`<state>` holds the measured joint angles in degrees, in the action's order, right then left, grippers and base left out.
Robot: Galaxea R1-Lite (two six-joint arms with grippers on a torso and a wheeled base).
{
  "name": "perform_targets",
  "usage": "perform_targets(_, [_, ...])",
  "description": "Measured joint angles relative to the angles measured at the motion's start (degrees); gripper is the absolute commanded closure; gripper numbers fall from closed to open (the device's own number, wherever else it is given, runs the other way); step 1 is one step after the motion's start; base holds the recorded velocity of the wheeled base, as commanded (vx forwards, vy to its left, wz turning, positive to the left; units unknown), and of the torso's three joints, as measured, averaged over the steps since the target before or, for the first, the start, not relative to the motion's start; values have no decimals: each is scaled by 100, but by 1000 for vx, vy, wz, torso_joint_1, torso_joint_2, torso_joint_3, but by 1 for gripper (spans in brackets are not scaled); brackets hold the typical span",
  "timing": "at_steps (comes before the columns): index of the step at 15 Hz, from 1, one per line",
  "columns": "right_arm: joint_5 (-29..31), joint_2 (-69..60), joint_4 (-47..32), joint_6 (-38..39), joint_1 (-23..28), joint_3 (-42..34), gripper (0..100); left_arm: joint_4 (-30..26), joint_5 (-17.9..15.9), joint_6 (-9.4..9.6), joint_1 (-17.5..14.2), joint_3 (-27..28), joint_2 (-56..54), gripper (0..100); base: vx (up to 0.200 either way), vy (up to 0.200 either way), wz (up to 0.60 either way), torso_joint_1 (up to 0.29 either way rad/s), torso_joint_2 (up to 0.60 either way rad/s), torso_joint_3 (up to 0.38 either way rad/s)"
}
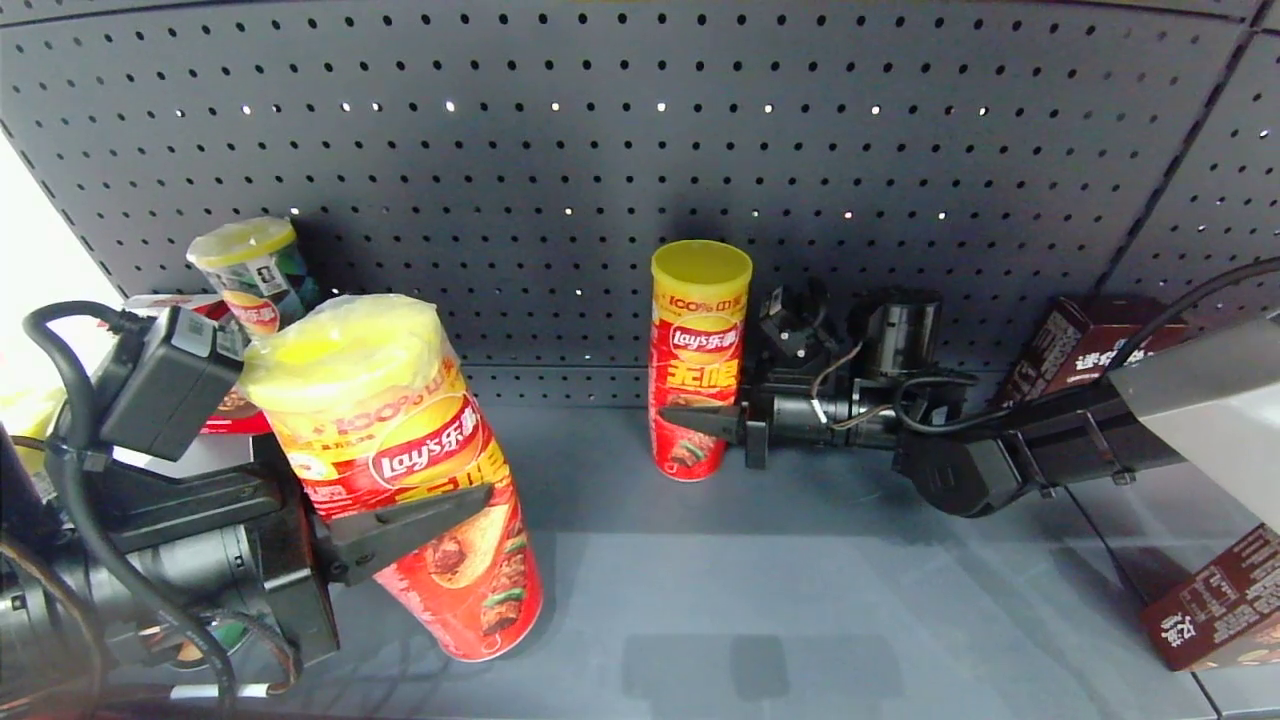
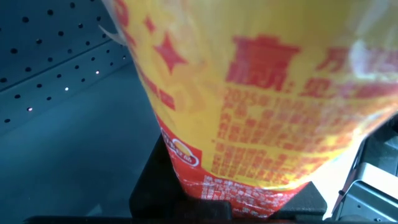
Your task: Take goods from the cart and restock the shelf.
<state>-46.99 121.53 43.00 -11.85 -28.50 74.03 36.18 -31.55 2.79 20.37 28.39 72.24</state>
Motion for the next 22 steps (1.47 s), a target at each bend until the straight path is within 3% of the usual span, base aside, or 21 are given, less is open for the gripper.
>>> perform_targets(5, [2, -406, -13, 9, -99, -319, 100, 2, -4, 2, 2, 44, 0, 100, 0, 0, 0, 0, 0, 0])
perform_targets(17, [783, -2423, 974, 50, -947, -3462, 100, 0, -9, 2, 10, 62, 0, 100, 0, 0, 0, 0, 0, 0])
perform_targets(22, [841, -2316, 1431, 46, -1111, -3963, 100, -6, -4, -4, 5, 60, 0, 100, 0, 0, 0, 0, 0, 0])
